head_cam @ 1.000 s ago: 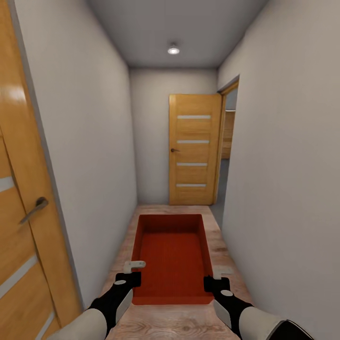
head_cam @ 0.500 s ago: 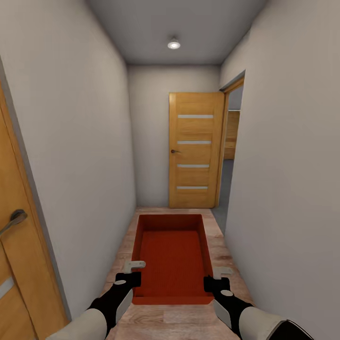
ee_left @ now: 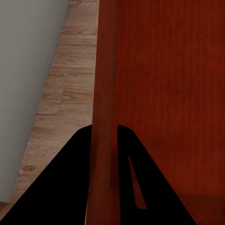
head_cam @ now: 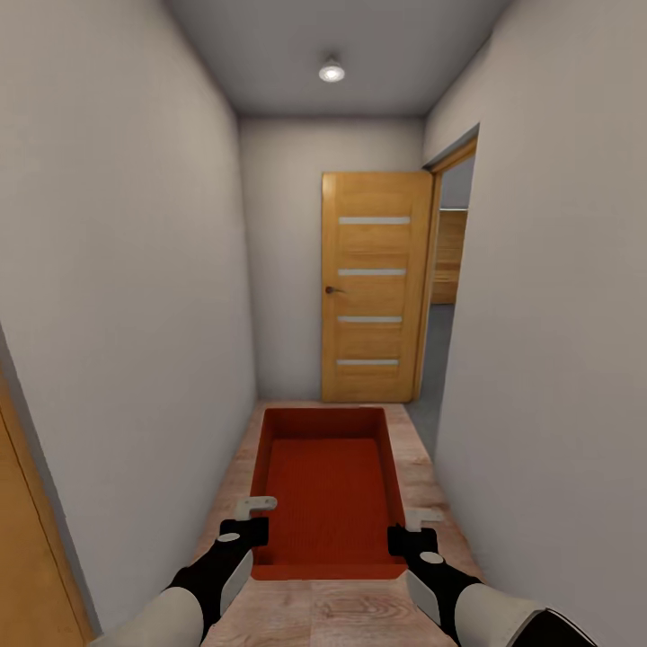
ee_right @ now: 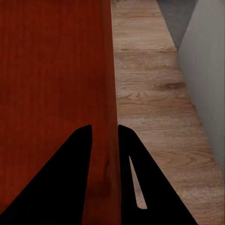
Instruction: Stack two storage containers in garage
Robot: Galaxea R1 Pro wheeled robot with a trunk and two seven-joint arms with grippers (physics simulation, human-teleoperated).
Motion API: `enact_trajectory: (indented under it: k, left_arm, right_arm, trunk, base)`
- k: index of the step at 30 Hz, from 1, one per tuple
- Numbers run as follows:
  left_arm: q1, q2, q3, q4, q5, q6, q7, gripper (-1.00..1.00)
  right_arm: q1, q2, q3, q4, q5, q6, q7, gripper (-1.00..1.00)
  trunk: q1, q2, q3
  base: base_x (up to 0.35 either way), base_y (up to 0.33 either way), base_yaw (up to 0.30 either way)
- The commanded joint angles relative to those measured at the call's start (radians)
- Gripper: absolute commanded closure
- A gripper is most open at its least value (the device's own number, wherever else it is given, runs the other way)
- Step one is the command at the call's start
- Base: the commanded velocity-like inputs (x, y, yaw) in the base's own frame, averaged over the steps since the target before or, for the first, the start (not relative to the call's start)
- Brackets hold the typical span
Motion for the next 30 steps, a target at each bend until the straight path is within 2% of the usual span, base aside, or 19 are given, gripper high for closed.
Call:
enact_trajectory:
  k: [1, 30]
  left_arm:
    - [-0.001, 0.016, 0.096, 0.000, 0.007, 0.006, 0.002, 1.00]
    - [-0.001, 0.016, 0.096, 0.000, 0.007, 0.006, 0.003, 1.00]
  right_arm:
    - [-0.001, -0.006, -0.015, -0.004, 0.005, -0.007, 0.006, 1.00]
    - [-0.001, -0.006, -0.015, -0.004, 0.005, -0.007, 0.006, 1.00]
  trunk:
    - [0.001, -0.001, -0.001]
    - [0.001, -0.001, -0.001]
  base:
    - [0.324, 0.000, 0.000]
    - [0.324, 0.000, 0.000]
